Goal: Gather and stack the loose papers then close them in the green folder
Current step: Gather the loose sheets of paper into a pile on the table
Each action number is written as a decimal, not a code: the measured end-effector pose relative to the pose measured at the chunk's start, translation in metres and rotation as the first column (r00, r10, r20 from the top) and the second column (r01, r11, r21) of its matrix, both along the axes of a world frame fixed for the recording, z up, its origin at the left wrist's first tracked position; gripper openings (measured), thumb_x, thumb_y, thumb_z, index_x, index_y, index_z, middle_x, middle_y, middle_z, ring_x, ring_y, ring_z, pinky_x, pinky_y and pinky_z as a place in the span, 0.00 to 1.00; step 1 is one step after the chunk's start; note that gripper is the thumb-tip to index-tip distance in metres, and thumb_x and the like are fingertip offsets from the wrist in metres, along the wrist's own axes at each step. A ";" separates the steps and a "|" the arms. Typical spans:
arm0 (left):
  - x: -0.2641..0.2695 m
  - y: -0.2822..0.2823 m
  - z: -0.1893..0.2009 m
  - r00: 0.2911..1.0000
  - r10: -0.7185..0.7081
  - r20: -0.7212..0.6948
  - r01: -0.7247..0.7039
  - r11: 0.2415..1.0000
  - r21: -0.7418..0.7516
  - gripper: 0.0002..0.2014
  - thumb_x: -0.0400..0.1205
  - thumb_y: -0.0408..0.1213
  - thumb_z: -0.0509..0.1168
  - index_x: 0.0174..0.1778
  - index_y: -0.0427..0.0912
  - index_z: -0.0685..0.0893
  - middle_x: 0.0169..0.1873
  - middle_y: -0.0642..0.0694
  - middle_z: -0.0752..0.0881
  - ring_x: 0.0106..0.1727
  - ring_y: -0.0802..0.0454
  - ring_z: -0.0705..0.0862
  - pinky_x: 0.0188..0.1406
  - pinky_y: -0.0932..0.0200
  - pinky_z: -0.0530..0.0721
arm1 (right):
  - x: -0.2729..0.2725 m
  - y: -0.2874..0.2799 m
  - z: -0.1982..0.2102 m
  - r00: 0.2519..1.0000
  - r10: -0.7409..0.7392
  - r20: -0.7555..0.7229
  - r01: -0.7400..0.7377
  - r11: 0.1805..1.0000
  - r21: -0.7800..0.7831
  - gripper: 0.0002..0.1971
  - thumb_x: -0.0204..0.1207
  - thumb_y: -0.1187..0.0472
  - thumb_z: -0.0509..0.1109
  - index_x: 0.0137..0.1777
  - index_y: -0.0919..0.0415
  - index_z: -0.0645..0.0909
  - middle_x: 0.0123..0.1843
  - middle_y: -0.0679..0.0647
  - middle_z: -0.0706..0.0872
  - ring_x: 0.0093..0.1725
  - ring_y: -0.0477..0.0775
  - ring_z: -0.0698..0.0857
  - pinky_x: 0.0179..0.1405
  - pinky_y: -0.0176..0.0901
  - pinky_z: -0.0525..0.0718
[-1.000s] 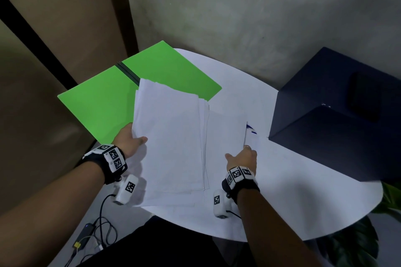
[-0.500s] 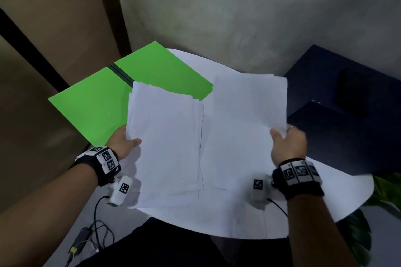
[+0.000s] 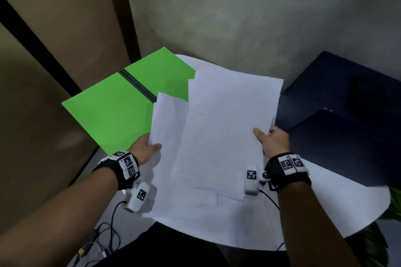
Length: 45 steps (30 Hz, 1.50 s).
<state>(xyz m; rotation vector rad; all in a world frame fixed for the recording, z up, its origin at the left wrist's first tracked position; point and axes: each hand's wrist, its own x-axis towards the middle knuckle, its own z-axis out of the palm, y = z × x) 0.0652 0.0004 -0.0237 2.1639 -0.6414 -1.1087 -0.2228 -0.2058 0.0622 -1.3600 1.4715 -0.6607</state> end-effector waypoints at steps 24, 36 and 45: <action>0.009 0.003 -0.010 0.995 -0.007 0.101 0.012 0.999 -0.051 0.23 0.77 0.33 0.74 0.68 0.35 0.79 0.64 0.37 0.86 0.64 0.39 0.84 0.65 0.46 0.78 | 0.006 0.069 -0.088 0.729 0.054 -0.683 0.205 0.934 0.293 0.43 0.67 0.44 0.80 0.76 0.65 0.66 0.73 0.63 0.70 0.71 0.67 0.73 0.65 0.61 0.78; 0.014 0.007 -0.011 0.996 0.018 0.087 -0.015 0.999 -0.033 0.23 0.77 0.34 0.75 0.67 0.35 0.80 0.63 0.36 0.86 0.63 0.38 0.84 0.66 0.44 0.79 | 0.008 0.078 -0.076 0.908 -0.029 -0.418 0.176 0.932 0.318 0.38 0.70 0.58 0.81 0.78 0.64 0.69 0.74 0.61 0.79 0.70 0.65 0.81 0.65 0.50 0.80; 0.008 0.003 -0.011 1.000 0.025 -0.015 -0.027 0.996 -0.080 0.25 0.75 0.28 0.75 0.68 0.38 0.80 0.63 0.42 0.86 0.65 0.42 0.83 0.72 0.43 0.75 | -0.044 0.015 0.064 0.947 -0.243 -0.211 0.156 0.920 -0.360 0.15 0.68 0.61 0.80 0.53 0.64 0.87 0.48 0.56 0.92 0.46 0.55 0.91 0.51 0.46 0.87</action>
